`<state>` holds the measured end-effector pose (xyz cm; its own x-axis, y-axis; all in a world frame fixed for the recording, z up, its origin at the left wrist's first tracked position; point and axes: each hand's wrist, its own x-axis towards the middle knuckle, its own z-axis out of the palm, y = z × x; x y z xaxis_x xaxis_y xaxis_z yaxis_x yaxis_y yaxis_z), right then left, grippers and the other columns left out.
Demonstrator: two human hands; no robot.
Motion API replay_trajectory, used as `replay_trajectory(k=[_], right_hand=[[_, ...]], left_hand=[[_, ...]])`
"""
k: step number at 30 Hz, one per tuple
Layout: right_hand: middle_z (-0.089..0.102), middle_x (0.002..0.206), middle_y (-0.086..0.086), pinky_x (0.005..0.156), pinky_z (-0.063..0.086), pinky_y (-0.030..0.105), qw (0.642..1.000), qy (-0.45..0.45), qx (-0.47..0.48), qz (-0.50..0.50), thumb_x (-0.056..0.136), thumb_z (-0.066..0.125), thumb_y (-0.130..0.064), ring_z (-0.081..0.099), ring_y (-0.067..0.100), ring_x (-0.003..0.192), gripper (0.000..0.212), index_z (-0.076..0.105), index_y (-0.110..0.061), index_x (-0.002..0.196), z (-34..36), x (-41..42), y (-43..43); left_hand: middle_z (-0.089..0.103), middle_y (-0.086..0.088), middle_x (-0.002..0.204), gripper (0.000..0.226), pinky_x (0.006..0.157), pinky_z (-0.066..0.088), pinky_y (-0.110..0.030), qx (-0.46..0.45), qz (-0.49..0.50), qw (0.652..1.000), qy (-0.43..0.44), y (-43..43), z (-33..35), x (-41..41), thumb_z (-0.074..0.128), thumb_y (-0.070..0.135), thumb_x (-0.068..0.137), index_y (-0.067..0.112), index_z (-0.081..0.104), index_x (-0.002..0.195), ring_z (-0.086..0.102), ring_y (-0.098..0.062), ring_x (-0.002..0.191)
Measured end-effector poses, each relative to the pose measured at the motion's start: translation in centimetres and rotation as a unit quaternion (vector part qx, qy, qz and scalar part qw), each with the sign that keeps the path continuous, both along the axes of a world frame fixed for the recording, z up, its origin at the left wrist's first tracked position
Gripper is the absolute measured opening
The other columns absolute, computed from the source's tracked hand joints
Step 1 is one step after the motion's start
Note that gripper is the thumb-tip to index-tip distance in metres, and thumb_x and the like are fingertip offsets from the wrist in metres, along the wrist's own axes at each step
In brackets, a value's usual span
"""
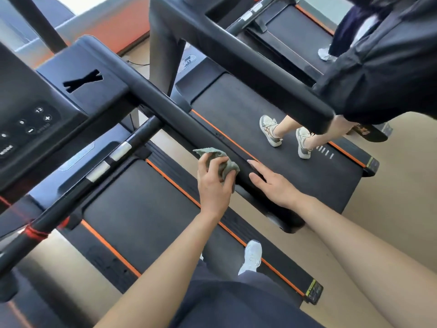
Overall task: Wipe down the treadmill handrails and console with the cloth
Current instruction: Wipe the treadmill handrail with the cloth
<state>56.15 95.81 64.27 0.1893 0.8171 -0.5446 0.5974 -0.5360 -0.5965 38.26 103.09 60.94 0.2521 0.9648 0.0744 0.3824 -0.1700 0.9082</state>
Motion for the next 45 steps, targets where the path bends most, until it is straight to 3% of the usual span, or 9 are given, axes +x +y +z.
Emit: replay_trajectory(k=[5,12,17,22,27,30,35,41,45], right_hand=[[0.048,0.151,-0.012,0.112,0.036,0.047,0.999,-0.046,0.016,-0.005,0.093,0.025,-0.078,0.046,0.021,0.137,0.056,0.023,-0.059,0.146,-0.4,0.3,-1.2],[0.049,0.152,-0.011,0.114,0.034,0.039,0.999,-0.033,0.038,-0.017,0.098,0.036,-0.067,0.045,0.019,0.139,0.055,0.036,-0.047,0.149,-0.4,0.5,-1.1],[0.047,0.153,-0.01,0.112,0.032,0.036,0.999,-0.028,0.044,-0.01,0.099,0.036,-0.064,0.043,0.017,0.14,0.055,0.038,-0.042,0.15,-0.2,0.5,-1.0],[0.046,0.153,-0.009,0.114,0.032,0.038,0.998,-0.017,0.053,-0.001,0.101,0.035,-0.061,0.042,0.017,0.141,0.056,0.038,-0.038,0.151,-0.5,0.7,-1.0],[0.044,0.155,-0.007,0.115,0.029,0.037,0.998,0.018,0.051,-0.009,0.105,0.03,-0.056,0.039,0.018,0.143,0.05,0.038,-0.039,0.151,-1.2,1.2,-0.9],[0.043,0.156,-0.007,0.117,0.026,0.035,0.997,0.047,0.053,-0.015,0.105,0.032,-0.054,0.037,0.015,0.144,0.049,0.039,-0.039,0.151,-1.4,1.4,-0.8],[0.039,0.158,-0.007,0.121,0.021,0.032,0.994,0.095,0.053,-0.015,0.105,0.036,-0.053,0.031,0.011,0.147,0.052,0.037,-0.034,0.153,-1.8,1.7,-0.6],[0.038,0.157,-0.012,0.101,0.018,0.006,0.989,0.136,0.056,0.029,0.105,0.045,-0.045,0.031,0.001,0.142,0.054,0.036,-0.026,0.155,-0.9,3.2,-1.6],[0.04,0.156,-0.012,0.11,0.02,0.014,0.985,0.161,0.055,0.03,0.103,0.048,-0.046,0.033,0.001,0.143,0.055,0.038,-0.028,0.154,-1.5,5.0,-4.6]], left_hand=[[0.028,0.014,0.133,0.076,0.101,0.041,-0.019,-0.026,-0.014,0.999,0.043,2.2,1.1,-0.5,0.085,0.033,0.079,0.024,0.05,0.145,0.042,0.0,0.117],[0.022,0.009,0.158,0.081,0.118,0.037,-0.035,-0.005,0.016,0.993,0.114,5.9,1.4,-0.8,0.08,0.045,0.083,0.018,0.046,0.151,0.035,-0.014,0.144],[0.023,0.004,0.165,0.08,0.122,0.023,-0.027,-0.102,0.119,0.986,0.065,7.7,2.0,-0.7,0.072,0.04,0.092,0.023,0.032,0.159,0.024,-0.01,0.151],[0.048,0.013,0.146,0.078,0.105,0.027,-0.014,-0.215,0.17,0.961,-0.022,4.7,2.5,1.1,0.067,0.041,0.096,0.033,0.024,0.161,0.041,0.001,0.125],[0.07,0.011,0.11,0.036,0.075,0.043,-0.005,-0.272,0.163,0.946,-0.065,-0.5,0.8,2.5,0.061,0.042,0.1,0.03,0.06,0.133,0.064,-0.007,0.103],[0.072,0.011,0.1,0.02,0.079,0.047,-0.017,-0.297,0.149,0.936,-0.112,-3.7,-0.1,3.5,0.061,0.04,0.101,0.031,0.068,0.117,0.065,-0.004,0.092],[0.076,0.009,0.103,0.027,0.099,0.056,-0.042,-0.348,0.13,0.914,-0.163,-8.0,-1.1,4.6,0.065,0.049,0.093,0.033,0.072,0.115,0.071,-0.013,0.102],[0.077,0.006,0.107,0.036,0.099,0.056,-0.05,-0.35,0.119,0.911,-0.184,-12.5,-0.7,6.4,0.066,0.053,0.086,0.03,0.072,0.112,0.071,-0.019,0.107],[0.077,0.006,0.104,0.029,0.097,0.056,-0.052,-0.335,0.115,0.92,-0.165,-15.7,-0.6,7.8,0.065,0.052,0.087,0.032,0.071,0.106,0.071,-0.02,0.104]])
